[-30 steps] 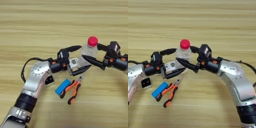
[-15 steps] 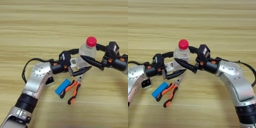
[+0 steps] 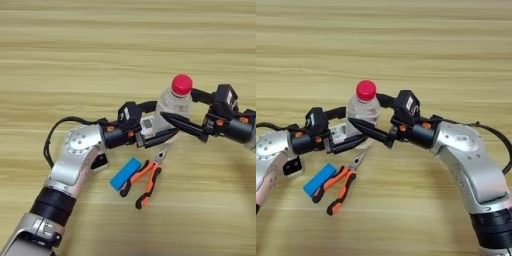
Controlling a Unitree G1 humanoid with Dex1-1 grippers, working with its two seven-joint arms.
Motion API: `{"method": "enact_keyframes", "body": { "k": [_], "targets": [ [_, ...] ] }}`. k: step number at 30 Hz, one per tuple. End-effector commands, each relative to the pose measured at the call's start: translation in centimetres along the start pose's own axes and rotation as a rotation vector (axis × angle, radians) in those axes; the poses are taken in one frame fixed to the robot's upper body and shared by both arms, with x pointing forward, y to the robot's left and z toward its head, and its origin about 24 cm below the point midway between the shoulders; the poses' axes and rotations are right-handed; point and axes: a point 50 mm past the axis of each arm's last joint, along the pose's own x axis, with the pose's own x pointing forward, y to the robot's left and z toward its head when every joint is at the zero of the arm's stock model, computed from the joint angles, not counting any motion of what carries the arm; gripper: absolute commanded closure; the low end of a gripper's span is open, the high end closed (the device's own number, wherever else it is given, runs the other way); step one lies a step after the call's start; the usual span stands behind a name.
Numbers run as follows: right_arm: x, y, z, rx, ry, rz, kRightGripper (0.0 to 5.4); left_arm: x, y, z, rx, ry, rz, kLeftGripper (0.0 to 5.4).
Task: Move the objects on the table
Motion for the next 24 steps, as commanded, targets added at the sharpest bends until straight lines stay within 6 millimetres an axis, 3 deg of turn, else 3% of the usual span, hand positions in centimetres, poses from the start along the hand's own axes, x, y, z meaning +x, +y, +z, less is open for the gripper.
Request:
{"method": "enact_keyframes", "body": {
  "k": [1,7,14,24],
  "targets": [
    [0.12,0.09,0.87,-0.025,-0.047,0.022,2.22,0.47,0.02,0.09,0.023,0.006,-0.016,2.16],
    [0.11,0.09,0.86,-0.025,-0.05,0.022,2.22,0.48,0.06,0.03,0.023,0.005,-0.011,2.24],
    [0.07,0.12,1.0,-0.027,-0.07,0.028,1.03,0.49,0.14,-0.08,0.022,0.003,-0.001,2.39],
    [-0.24,-0.02,1.29,-0.034,-0.112,0.032,0.0,0.17,0.57,-0.19,0.009,-0.007,0.044,2.42]
  ]
}}
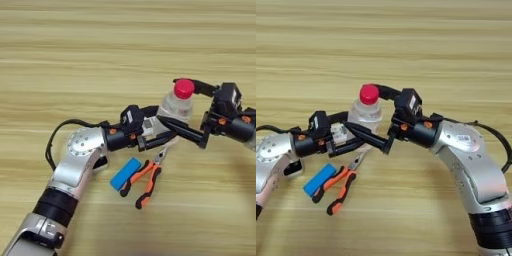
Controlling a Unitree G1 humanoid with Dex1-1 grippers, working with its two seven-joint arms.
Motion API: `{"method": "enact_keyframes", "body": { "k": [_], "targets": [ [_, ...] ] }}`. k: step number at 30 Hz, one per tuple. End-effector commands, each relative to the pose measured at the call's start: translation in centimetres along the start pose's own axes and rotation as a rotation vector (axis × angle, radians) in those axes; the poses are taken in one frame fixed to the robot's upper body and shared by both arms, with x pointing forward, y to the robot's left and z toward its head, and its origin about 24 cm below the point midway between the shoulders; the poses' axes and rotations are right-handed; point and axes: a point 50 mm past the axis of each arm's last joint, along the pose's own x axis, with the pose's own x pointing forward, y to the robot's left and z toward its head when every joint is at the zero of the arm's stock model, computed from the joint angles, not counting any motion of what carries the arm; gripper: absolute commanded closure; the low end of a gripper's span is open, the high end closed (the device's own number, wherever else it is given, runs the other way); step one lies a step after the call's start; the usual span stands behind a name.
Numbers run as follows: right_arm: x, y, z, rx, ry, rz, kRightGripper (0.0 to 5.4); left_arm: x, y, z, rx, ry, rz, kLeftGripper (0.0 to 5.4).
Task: Move the objects on the table
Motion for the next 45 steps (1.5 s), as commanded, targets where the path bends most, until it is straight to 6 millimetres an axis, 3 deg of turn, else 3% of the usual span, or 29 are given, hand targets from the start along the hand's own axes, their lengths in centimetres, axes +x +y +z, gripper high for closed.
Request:
{"method": "enact_keyframes", "body": {
  "k": [1,9,21,35,45],
  "targets": [
    [-0.3,-0.2,0.7,-0.021,-0.044,0.006,0.0,0.0,0.7,0.8,0.019,-0.039,0.039,2.43],
    [-0.6,-0.5,1.2,0.003,-0.113,0.023,0.0,-2.5,2.8,1.1,0.001,-0.081,0.222,2.43],
    [-1.0,-1.3,0.1,0.022,-0.096,-0.019,0.0,-7.4,4.7,-1.0,-0.041,-0.001,0.486,2.43],
    [-1.1,-1.2,-0.3,0.028,-0.092,-0.027,0.0,-8.1,6.9,-1.8,-0.031,0.03,0.673,2.43],
    [-1.1,-1.2,-0.5,0.031,-0.092,-0.027,0.0,-7.9,7.5,-2.1,-0.028,0.043,0.707,2.43]
  ]
}}
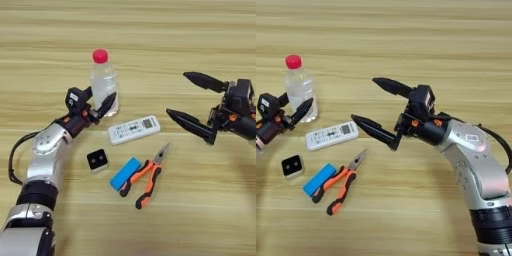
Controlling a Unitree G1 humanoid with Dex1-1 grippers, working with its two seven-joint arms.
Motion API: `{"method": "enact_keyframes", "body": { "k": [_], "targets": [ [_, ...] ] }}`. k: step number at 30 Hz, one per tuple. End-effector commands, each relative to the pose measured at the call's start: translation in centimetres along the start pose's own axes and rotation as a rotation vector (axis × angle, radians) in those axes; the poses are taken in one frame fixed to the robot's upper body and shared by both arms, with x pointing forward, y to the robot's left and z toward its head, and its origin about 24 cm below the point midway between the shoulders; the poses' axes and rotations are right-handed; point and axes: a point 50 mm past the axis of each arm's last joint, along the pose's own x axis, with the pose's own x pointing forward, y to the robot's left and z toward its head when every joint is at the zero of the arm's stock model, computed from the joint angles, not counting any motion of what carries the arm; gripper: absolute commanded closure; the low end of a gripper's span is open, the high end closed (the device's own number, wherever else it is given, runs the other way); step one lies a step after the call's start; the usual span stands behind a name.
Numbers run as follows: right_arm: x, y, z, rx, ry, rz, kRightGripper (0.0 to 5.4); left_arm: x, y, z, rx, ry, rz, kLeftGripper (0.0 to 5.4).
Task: Move the objects on the table
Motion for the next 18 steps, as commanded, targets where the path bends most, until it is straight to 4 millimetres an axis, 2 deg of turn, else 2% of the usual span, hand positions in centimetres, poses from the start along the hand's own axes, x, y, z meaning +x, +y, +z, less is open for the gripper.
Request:
{"method": "enact_keyframes", "body": {
  "k": [1,18],
  "targets": [
    [0.0,0.0,-0.1,-0.009,0.003,-0.003,0.0,0.7,0.2,0.8,0.033,-0.03,0.004,2.43],
    [-0.2,-0.1,-0.4,-0.005,0.01,-0.011,0.0,0.7,-0.9,-1.4,0.085,0.069,-0.032,2.43]
  ]
}}
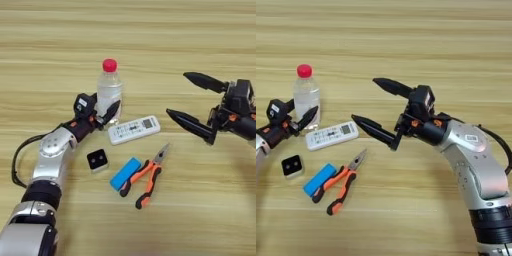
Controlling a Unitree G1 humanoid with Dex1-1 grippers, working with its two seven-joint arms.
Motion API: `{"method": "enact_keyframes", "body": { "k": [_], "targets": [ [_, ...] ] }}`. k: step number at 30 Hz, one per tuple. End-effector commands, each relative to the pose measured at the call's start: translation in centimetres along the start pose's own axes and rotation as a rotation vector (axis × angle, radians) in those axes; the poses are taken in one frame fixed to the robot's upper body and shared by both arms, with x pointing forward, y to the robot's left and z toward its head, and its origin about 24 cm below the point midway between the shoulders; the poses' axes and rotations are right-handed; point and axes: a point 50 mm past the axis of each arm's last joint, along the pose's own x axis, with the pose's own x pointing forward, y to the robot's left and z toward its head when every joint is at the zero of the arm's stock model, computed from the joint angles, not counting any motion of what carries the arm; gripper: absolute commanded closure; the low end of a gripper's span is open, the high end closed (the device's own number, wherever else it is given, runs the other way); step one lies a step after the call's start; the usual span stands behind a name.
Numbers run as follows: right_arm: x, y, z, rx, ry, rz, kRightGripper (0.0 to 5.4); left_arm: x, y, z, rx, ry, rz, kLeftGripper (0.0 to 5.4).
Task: Move the objects on the table
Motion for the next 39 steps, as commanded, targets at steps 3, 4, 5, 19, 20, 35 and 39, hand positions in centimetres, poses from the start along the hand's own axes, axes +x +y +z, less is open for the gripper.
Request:
{"method": "enact_keyframes", "body": {
  "k": [3,4,5,19,20,35,39],
  "targets": [
    [-0.2,0.0,-0.9,0.017,0.028,-0.013,0.0,0.5,-0.1,0.3,0.039,-0.004,-0.012,2.43],
    [-0.3,0.0,-1.1,0.023,0.036,-0.016,0.0,0.5,-0.1,0.2,0.041,-0.003,-0.012,2.43],
    [-0.4,-0.1,-1.3,0.028,0.044,-0.019,0.0,0.5,-0.1,0.2,0.042,-0.003,-0.012,2.43],
    [-0.8,-0.3,-2.6,0.047,0.089,-0.035,0.0,0.6,-0.1,0.2,0.044,-0.004,-0.013,1.28],
    [-0.8,-0.3,-2.7,0.047,0.09,-0.036,0.0,0.6,-0.1,0.2,0.044,-0.004,-0.012,1.2],
    [-0.9,-0.8,-3.0,0.043,0.107,-0.042,0.0,0.8,-0.4,0.3,0.044,-0.026,-0.017,0.02],
    [-0.8,-1.1,-3.1,0.035,0.116,-0.048,0.0,0.7,-0.5,0.6,0.044,-0.057,-0.022,0.02]
  ]
}}
